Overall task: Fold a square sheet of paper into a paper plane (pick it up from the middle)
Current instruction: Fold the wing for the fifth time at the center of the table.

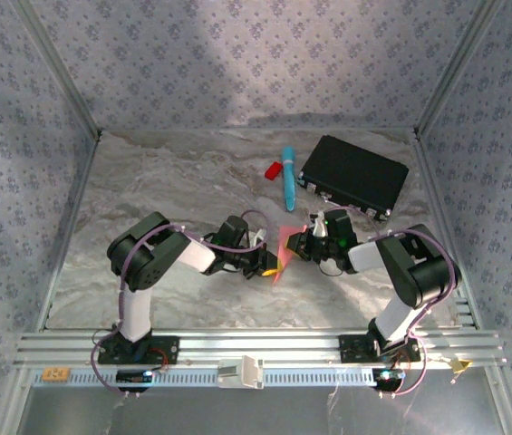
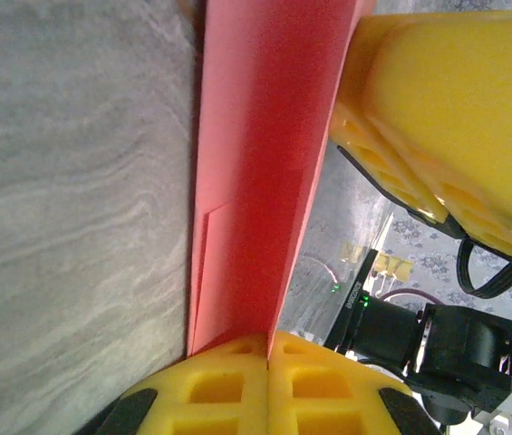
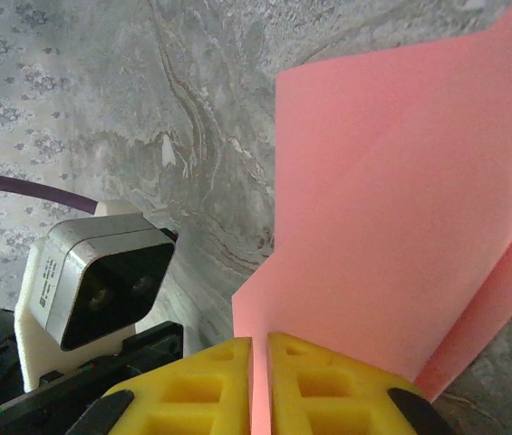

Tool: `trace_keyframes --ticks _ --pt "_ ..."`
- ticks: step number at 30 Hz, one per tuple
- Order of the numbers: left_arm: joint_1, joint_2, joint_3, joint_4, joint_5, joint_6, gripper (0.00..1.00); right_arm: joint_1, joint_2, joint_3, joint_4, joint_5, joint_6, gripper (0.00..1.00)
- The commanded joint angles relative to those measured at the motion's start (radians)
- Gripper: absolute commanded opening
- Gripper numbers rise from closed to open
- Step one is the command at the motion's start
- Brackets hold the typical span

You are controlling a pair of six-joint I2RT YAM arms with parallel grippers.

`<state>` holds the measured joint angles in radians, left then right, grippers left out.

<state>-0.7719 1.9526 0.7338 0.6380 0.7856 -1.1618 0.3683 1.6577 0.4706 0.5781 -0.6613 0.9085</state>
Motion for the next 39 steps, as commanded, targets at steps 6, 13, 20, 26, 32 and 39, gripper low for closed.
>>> trace_keyframes --ticks 6,13,20,26,32,39 --pt "0.015 0.048 -0.027 -0.053 -0.043 -0.017 0.0 -0.012 0.039 0.025 0.005 -0.011 0.005 0.13" --pt "0.017 0.055 -0.022 -0.089 -0.049 -0.001 0.0 -0.01 0.062 0.034 -0.072 0.025 0.001 0.11" --pt "0.016 0.032 -0.018 -0.149 -0.065 0.033 0.05 -0.008 0.059 0.044 -0.164 0.057 -0.026 0.1" --pt "0.011 -0.002 -0.011 -0.174 -0.046 0.062 0.13 -0.001 0.062 0.063 -0.234 0.081 -0.037 0.1" --pt "-0.004 -0.02 -0.002 -0.219 -0.013 0.104 0.06 -0.001 0.067 0.066 -0.264 0.098 -0.039 0.1" --pt "-0.01 -0.043 -0.016 -0.236 0.022 0.134 0.07 0.001 0.075 0.068 -0.279 0.111 -0.042 0.09"
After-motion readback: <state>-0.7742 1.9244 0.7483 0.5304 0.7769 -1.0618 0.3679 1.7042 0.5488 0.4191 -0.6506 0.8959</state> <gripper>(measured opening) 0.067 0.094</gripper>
